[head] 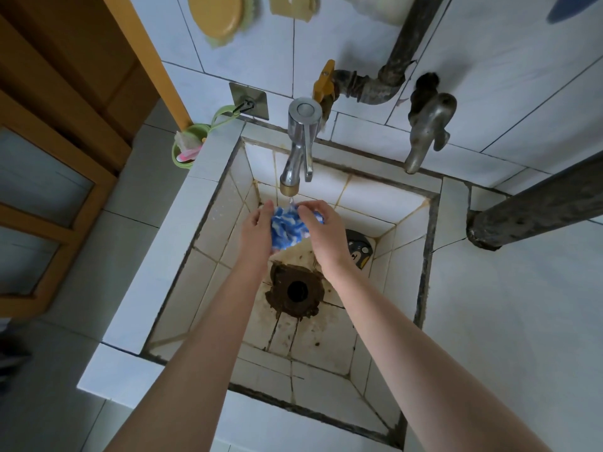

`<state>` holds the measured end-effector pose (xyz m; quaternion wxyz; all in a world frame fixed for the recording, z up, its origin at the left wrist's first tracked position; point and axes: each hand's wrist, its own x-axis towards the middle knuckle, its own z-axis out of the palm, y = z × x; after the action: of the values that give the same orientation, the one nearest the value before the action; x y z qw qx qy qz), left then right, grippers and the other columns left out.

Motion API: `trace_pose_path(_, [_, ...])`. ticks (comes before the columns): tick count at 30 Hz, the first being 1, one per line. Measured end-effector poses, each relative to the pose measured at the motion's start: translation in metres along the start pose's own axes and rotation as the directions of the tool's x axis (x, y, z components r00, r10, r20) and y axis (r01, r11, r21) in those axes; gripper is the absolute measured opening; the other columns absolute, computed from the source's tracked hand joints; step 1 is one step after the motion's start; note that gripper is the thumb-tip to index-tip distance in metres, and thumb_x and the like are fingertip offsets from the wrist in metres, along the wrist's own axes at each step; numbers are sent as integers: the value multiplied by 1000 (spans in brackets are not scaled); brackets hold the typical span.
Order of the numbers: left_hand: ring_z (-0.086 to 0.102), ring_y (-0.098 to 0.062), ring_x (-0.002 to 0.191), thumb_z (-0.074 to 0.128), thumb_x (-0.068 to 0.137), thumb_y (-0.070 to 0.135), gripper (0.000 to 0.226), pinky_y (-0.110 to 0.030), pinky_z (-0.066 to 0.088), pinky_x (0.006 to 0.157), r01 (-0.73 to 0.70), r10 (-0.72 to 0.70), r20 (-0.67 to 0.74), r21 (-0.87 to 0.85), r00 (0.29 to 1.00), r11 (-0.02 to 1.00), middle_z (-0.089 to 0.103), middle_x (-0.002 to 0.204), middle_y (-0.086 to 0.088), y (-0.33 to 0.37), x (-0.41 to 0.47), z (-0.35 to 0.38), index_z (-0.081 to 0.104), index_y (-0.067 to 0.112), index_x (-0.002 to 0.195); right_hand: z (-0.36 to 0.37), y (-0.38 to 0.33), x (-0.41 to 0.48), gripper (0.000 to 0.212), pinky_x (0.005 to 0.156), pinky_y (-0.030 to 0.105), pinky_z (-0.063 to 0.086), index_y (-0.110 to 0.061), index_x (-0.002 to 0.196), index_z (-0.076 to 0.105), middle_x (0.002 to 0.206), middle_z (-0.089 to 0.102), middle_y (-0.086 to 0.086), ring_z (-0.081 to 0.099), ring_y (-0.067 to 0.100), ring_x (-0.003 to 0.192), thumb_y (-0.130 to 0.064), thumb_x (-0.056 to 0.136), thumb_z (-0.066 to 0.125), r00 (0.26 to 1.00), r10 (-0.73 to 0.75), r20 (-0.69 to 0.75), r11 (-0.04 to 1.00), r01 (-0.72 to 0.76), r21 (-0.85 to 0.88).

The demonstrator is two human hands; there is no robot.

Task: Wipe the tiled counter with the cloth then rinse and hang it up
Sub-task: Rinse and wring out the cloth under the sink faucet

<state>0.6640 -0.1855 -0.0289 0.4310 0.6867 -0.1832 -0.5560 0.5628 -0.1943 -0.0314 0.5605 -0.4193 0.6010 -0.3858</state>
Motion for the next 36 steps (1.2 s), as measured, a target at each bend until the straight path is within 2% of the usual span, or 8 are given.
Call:
trace_pose_path(4, [64, -23, 85, 41, 95, 48, 49, -32, 53, 69, -34, 34, 1, 37, 999, 999, 63, 99, -11, 3, 0, 7, 56, 5, 115, 19, 5, -15, 12, 83, 30, 53, -16, 99, 50, 96, 57, -3, 60, 18, 96, -28, 96, 49, 999, 8, 42, 999, -10, 49])
trace_pose_path(9, [60, -20, 78, 38, 97, 44, 38, -34, 49, 67, -63, 68, -35, 126, 997, 990, 62, 85, -6, 2, -2, 14, 59, 13, 106, 29, 3, -9, 17, 55, 11, 44, -11, 98, 45, 82, 53, -3, 54, 8, 71, -26, 101, 37, 998, 58, 3, 997, -58, 51])
trace_pose_path(12, [62, -28, 98, 37, 99, 40, 47, -36, 50, 82, -39, 38, 8, 187, 999, 982, 64, 107, -15, 2, 0, 16, 55, 2, 120, 24, 5, 4, 25, 66, 9, 44, -12, 95, 53, 82, 54, -5, 55, 6, 75, -23, 103, 32, 999, 36, 3, 986, -36, -165])
trace_pose_path(15, [61, -27, 109, 37, 98, 41, 45, -40, 49, 95, 13, -15, 21, 128, 1000, 992, 62, 120, -12, 3, -2, 15, 54, 7, 123, 16, 3, 17, 30, 78, 24, 48, -7, 98, 58, 84, 56, 0, 57, 12, 83, -23, 102, 33, 994, 83, -68, 988, -91, -126])
trace_pose_path(22, [62, -20, 93, 33, 100, 36, 32, -31, 53, 74, -53, 59, -73, 84, 996, 995, 61, 103, -7, 4, 1, 14, 51, 12, 110, 33, 6, -9, 8, 83, 20, 51, -22, 103, 46, 121, 44, 8, 52, 17, 109, -22, 95, 49, 996, 60, 69, 981, -71, 178])
trace_pose_path(25, [63, -28, 93, 34, 100, 39, 44, -36, 51, 75, -103, 105, -12, 133, 994, 986, 63, 98, -11, 4, -1, 17, 55, 3, 112, 38, 10, -6, 16, 83, 33, 53, -30, 98, 45, 113, 51, 9, 58, 19, 100, -45, 93, 44, 998, 48, 30, 983, -52, 178])
trace_pose_path(31, [59, -23, 106, 36, 101, 24, 30, -38, 52, 88, -28, 28, 3, 93, 1000, 995, 57, 119, -9, 5, 0, 11, 51, 11, 123, 25, 3, 17, 28, 68, 24, 46, -9, 94, 54, 83, 56, 5, 56, 17, 77, -27, 101, 34, 998, 54, 41, 985, -47, -163])
trace_pose_path(36, [61, -20, 95, 43, 99, 18, 10, -26, 53, 75, -130, 135, -57, 70, 989, 989, 60, 97, -1, 3, 0, 5, 53, 17, 99, 20, -4, 6, 16, 67, 9, 45, -12, 103, 51, 96, 54, 1, 53, 5, 83, -19, 101, 37, 999, 45, 13, 997, -46, 70])
